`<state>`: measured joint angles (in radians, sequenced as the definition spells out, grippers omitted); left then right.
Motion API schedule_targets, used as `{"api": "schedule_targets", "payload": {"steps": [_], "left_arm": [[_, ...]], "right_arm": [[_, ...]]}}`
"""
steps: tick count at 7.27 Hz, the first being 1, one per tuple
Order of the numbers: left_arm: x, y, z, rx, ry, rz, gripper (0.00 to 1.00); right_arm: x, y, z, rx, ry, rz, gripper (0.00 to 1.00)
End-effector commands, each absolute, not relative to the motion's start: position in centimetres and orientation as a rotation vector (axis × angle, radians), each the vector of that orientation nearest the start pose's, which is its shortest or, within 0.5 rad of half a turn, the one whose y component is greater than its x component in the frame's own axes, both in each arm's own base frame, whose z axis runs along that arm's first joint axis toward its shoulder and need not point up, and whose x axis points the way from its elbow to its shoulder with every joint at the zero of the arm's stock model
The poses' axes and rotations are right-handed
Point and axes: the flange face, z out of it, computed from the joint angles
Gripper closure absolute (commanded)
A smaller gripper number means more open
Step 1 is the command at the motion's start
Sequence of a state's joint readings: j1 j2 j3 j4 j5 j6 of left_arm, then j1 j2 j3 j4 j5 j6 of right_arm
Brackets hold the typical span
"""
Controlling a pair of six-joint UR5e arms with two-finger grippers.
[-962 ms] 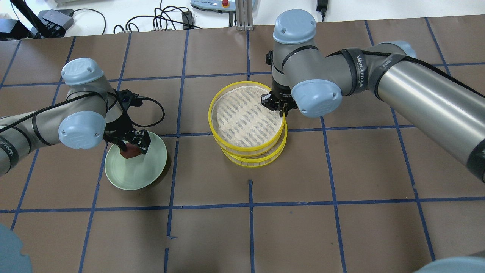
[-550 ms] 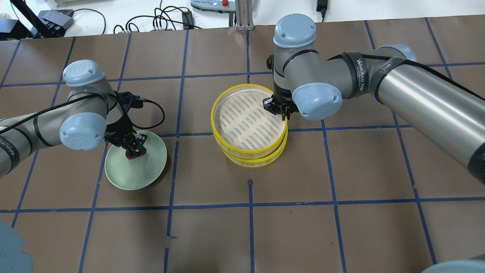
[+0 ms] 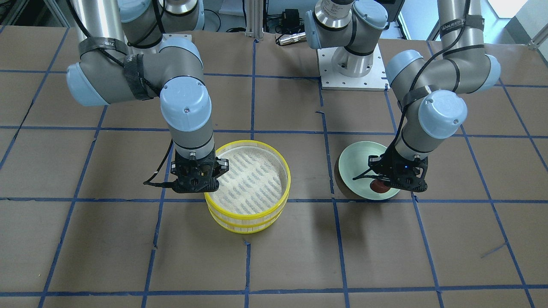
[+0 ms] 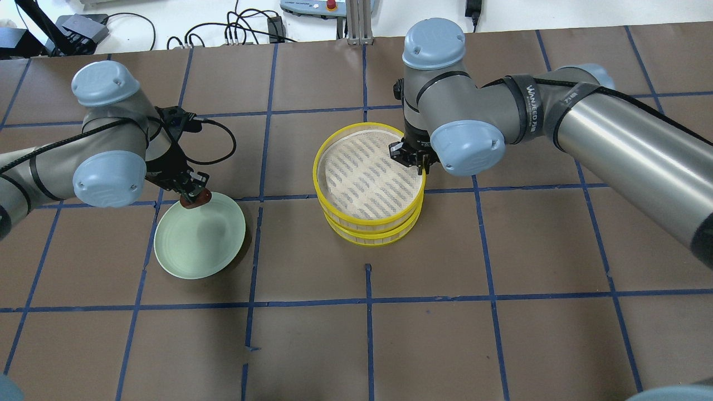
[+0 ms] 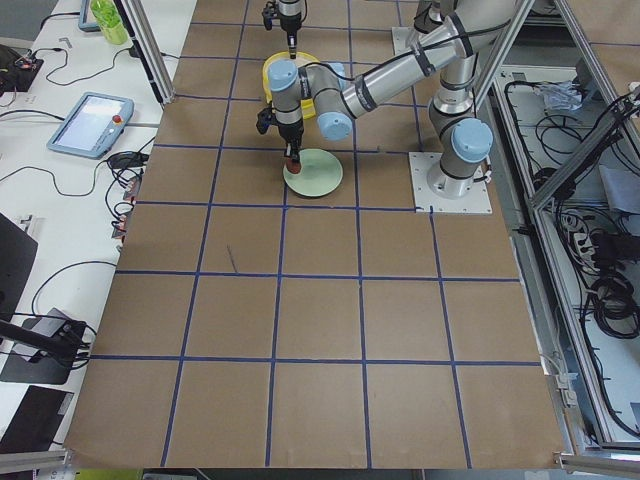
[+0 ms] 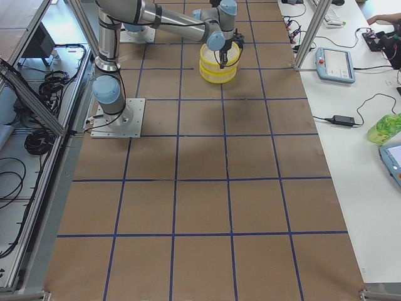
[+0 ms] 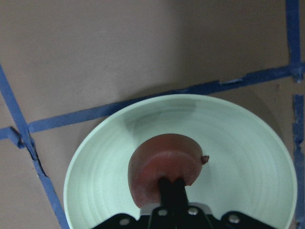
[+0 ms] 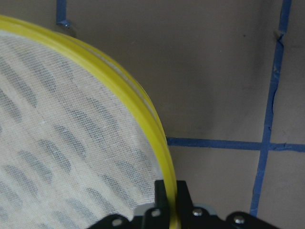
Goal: Stack buns with steamer
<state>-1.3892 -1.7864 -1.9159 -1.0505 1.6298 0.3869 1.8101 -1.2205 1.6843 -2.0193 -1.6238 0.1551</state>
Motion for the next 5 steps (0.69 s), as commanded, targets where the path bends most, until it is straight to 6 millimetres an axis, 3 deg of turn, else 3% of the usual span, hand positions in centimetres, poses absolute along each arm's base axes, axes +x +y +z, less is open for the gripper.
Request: {"api": "schedule_targets", "payload": {"steps": [1, 3, 5], "left_arm": [[-7.7, -52.9, 30.6, 0.287, 3.088, -0.029, 0.99], [-16.9, -53.6, 35.3, 0.214, 3.096, -0.176, 0.99], [-18.2, -54.4, 37.7, 0.233, 3.129, -0.217, 0.99]], "right_arm": [[25.8, -54.4, 29.0, -0.142, 3.254, 0.041, 0.94], [26.2, -54.3, 28.3, -0.127, 3.223, 0.061, 0.94], [26.5, -54.4, 28.4, -0.112, 3.199, 0.058, 0.92]]}}
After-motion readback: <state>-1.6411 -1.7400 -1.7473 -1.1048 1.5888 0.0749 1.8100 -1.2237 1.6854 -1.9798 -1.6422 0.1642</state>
